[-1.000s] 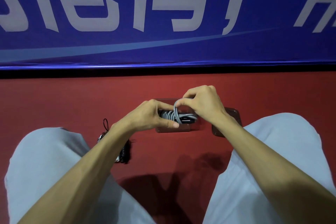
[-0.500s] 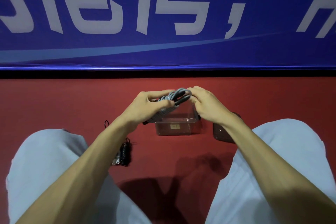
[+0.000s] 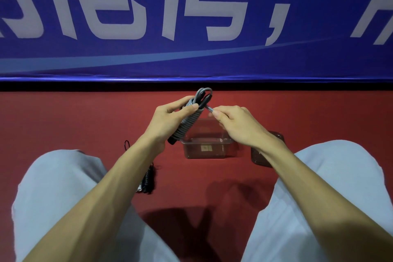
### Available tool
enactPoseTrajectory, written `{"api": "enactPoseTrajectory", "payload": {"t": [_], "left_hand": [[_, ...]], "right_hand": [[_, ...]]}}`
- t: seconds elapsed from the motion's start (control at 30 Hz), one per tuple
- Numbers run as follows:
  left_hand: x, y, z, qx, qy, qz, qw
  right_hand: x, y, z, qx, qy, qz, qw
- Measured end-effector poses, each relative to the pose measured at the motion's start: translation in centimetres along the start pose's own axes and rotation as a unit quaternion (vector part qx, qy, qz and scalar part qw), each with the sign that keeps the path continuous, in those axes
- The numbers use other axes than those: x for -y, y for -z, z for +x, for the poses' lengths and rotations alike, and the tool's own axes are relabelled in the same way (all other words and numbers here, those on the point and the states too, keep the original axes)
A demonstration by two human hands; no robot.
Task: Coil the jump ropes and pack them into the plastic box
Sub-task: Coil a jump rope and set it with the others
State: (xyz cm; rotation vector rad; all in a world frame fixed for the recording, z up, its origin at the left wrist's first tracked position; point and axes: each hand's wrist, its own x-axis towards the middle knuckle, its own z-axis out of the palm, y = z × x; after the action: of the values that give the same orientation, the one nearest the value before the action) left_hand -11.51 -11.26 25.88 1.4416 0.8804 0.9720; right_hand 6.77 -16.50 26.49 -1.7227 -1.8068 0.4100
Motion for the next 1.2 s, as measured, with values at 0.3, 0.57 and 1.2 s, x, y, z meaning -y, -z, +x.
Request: {"api": "enactPoseTrajectory", "payload": {"t": [0.3, 0.57, 1.2], "left_hand": [[0.9, 1.5, 0.6, -0.030, -0.033, 0.169, 0.985], [-0.3, 0.6, -0.2, 0.003, 0.007, 0.048, 0.999], [0.8, 1.2, 0.6, 0.034, 0.068, 0.072, 0.994]], "right_hand": [[0.5, -0.9, -0.9, -0.131, 0.210, 0.050, 0.968], [-0.3, -1.0, -0.7, -0.123, 0.217, 0.098, 0.963], [-0.9, 0.2, 0.5, -0.269, 0.222, 0.097, 0.932]]}}
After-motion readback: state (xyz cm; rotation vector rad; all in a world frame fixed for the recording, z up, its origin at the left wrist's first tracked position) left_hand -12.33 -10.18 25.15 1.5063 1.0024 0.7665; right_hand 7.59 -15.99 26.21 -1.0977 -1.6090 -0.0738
